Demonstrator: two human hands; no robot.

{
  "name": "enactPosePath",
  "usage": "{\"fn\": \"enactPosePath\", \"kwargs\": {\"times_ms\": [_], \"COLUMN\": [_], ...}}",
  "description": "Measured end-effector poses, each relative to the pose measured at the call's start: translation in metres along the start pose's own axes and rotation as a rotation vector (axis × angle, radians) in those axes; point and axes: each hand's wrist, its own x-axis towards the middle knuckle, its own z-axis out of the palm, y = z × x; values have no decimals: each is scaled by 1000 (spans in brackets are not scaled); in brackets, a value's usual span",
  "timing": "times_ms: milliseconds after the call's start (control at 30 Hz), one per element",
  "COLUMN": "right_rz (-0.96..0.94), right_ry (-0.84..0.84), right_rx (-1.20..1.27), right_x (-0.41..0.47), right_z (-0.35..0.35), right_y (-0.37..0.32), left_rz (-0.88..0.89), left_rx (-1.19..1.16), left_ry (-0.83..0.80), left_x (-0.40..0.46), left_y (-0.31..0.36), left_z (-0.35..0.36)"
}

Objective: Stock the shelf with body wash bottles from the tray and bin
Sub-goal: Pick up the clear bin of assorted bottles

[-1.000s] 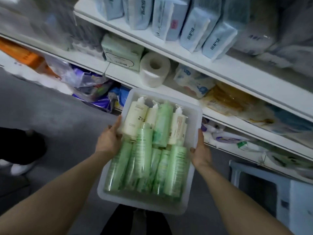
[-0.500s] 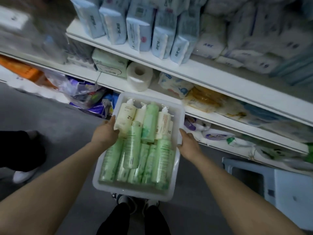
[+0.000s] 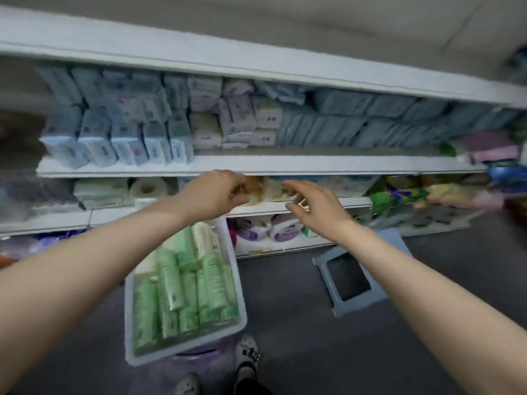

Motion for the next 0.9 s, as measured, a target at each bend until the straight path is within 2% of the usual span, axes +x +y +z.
{"fn": "enactPosePath", "kwargs": {"times_ms": [233,467,700,900], "right_rz": [84,237,350,478], "right_ry": [255,453,512,502], "right_rx": [-245,-393,-496,-543], "right_x": [-125,-241,-325,-399], "right_z": [-131,-204,-262,-326], "right_y": [-15,-2,64,146], "left_rz": [431,800,1012,1093], "left_rx": [-75,-61,-94,-109], "left_ry": [95,157,182,220], "left_x": [13,21,67,132], "left_y": [142,280,414,545], "left_z": [-61,-77,-64,-31]}}
